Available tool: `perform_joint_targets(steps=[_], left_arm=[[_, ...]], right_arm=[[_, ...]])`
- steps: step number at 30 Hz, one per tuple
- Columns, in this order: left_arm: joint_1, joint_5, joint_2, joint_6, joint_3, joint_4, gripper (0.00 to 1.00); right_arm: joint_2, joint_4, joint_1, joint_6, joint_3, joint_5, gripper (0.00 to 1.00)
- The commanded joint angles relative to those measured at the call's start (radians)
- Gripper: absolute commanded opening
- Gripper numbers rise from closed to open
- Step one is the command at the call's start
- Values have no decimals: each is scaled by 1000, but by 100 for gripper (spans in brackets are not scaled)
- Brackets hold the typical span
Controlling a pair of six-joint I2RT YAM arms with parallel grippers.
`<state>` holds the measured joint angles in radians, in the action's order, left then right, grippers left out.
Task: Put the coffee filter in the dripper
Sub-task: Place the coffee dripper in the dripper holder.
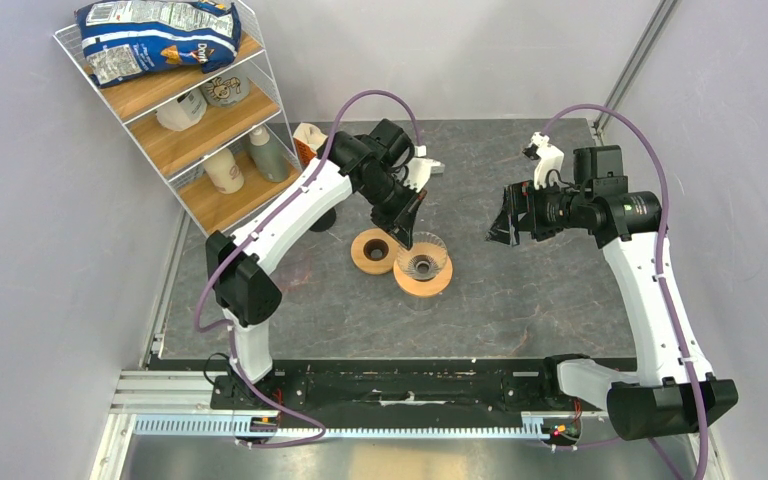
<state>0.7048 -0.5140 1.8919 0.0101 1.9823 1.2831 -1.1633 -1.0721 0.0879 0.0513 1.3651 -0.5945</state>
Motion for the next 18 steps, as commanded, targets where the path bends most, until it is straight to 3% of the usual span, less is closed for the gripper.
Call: perform_joint_targets(steps=[1, 5, 12, 14, 18], left_arm=[[5, 14, 6, -31, 2, -25, 2], [6, 16, 16, -32, 1, -25, 2], [6, 11, 30, -35, -4, -25, 13], [5, 10, 30, -36, -4, -25, 20], [-3, -21, 14, -27, 7, -17, 46]], right_arm=[[20, 12, -3, -4, 0, -10, 97], [19, 12, -2, -2, -1, -4, 97], [17, 9, -3, 2, -7, -10, 97], [17, 9, -2, 2, -8, -12, 97], [14, 8, -2, 4, -9, -19, 97]])
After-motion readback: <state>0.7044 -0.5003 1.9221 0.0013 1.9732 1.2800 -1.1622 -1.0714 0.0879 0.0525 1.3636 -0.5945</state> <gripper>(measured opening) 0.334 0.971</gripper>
